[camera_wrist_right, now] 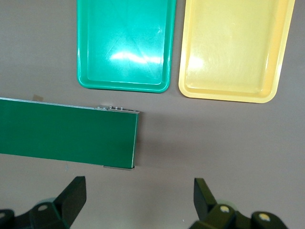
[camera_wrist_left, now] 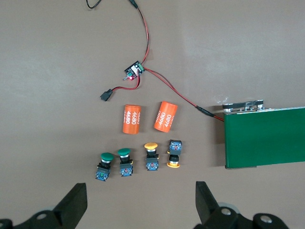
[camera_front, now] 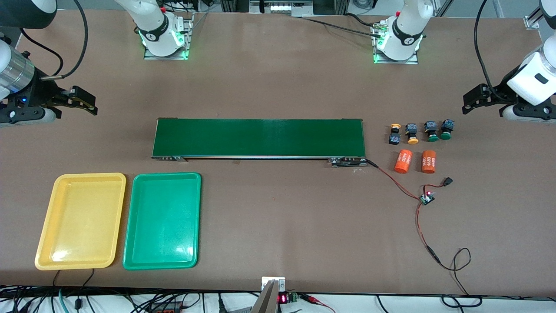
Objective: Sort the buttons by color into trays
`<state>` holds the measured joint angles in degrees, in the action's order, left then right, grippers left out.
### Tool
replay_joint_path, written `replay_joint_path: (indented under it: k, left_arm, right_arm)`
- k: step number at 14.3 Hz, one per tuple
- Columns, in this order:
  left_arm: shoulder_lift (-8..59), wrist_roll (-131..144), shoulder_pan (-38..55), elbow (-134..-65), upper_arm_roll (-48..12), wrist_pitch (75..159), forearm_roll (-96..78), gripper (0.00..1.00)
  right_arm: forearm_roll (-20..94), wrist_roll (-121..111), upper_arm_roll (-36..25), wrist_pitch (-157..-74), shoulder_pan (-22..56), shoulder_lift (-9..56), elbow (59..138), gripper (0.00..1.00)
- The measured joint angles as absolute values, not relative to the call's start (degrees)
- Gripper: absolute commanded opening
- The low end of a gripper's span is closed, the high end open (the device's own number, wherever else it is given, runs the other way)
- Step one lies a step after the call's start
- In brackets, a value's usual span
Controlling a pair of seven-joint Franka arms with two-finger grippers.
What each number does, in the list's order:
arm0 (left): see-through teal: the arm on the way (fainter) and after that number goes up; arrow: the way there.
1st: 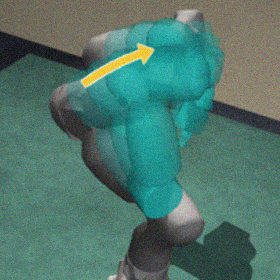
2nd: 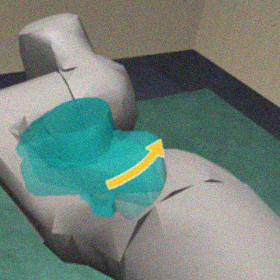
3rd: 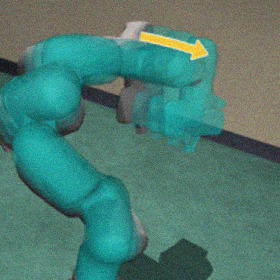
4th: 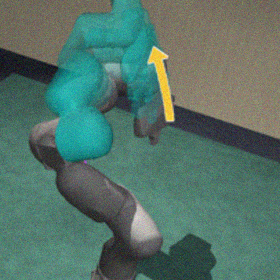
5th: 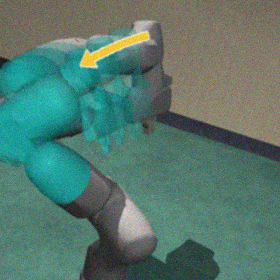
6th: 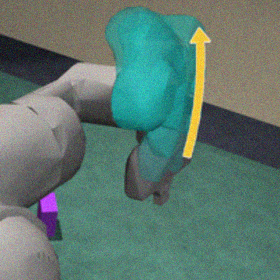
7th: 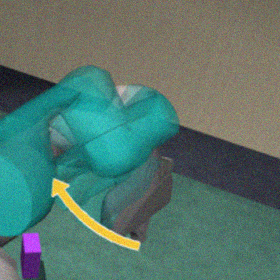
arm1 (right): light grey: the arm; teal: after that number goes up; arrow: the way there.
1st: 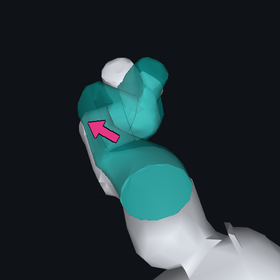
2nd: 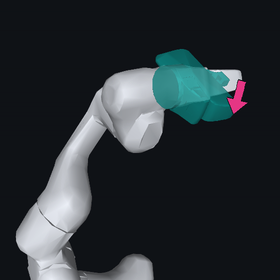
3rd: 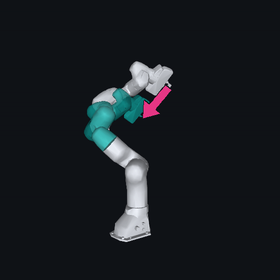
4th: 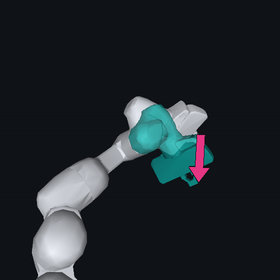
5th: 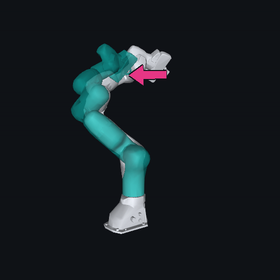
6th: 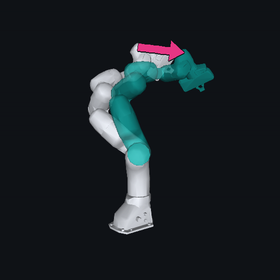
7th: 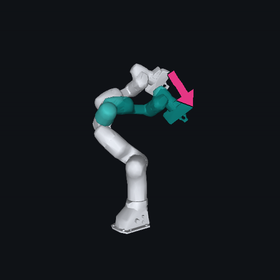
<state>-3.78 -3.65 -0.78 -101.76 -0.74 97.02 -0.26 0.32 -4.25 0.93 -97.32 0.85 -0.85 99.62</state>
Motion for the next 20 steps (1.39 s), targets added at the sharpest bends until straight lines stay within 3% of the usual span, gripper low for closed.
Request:
replay_joint_path:
  k: [14,18,20]
  left_arm:
    - [-0.8,-3.6,-0.7,-98.1,-0.4,91.7,-0.3,1.0]
    - [5.6,-3.7,-0.4,-96.2,-0.6,85.9,-0.4,1.0]
    - [11.0,-3.7,0.2,-96.0,-0.8,87.6,-0.4,1.0]
  right_arm:
    - [0.3,-4.3,0.9,-97.6,0.8,-0.2,99.7,1.0]
    - [0.2,-8.5,0.7,-96.6,0.8,1.4,99.8,1.0]
    - [0.2,-9.7,0.7,-94.2,0.8,2.2,99.8,1.0]
